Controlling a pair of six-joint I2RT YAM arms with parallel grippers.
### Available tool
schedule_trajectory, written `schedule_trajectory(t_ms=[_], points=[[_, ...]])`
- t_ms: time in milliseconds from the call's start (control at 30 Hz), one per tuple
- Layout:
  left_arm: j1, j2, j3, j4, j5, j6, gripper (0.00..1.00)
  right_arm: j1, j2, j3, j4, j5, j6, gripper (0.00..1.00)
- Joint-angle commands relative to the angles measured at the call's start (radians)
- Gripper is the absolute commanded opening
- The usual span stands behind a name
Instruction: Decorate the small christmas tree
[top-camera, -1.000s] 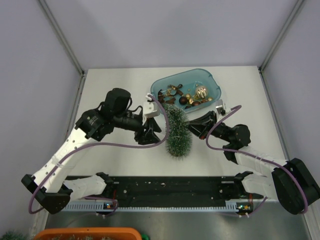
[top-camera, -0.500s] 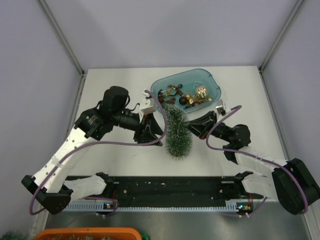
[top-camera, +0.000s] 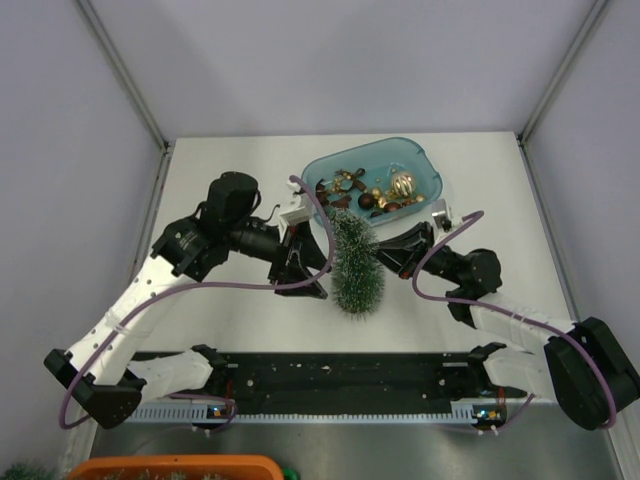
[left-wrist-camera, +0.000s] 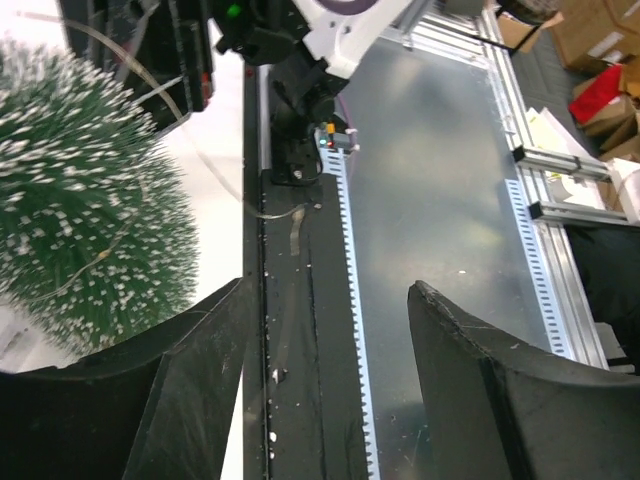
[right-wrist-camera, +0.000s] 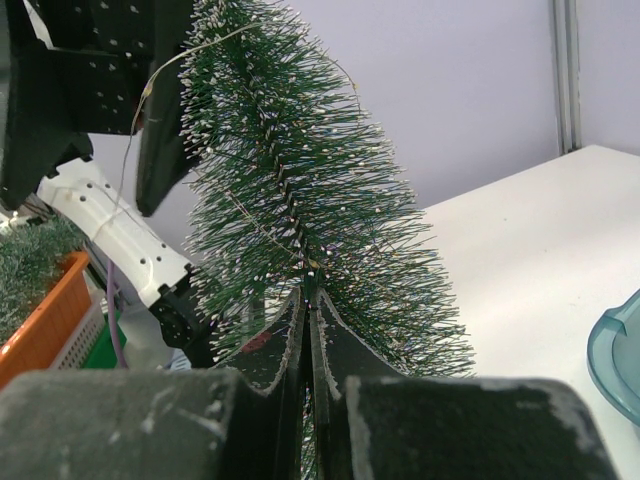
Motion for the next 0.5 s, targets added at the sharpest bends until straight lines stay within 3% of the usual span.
schedule_trajectory(t_ms=[0,67,200,333,467], points=[[-0.003,-0.001,-0.030,0.080,-0.124,-0.001,0.70,-0.009,-0.027,0.000,0.261,-0.005,-0.002,0.00],[-0.012,0.001,-0.038,0.084,-0.182,0.010,0.78,-0.009,-0.027,0.000,0.261,-0.004,-0.006,0.00],[-0.014,0.010,-0.039,0.107,-0.172,-0.005,0.76,-0.009,-0.023,-0.003,0.267,-0.002,-0.008,0.00],[-0.020,0.013,-0.036,0.108,-0.055,-0.031,0.54,-0.009,-0.024,-0.011,0.268,-0.001,-0.006,0.00],[-0.026,0.010,-0.056,0.110,-0.037,-0.028,0.33,-0.009,-0.023,-0.017,0.270,0.002,-0.006,0.00]])
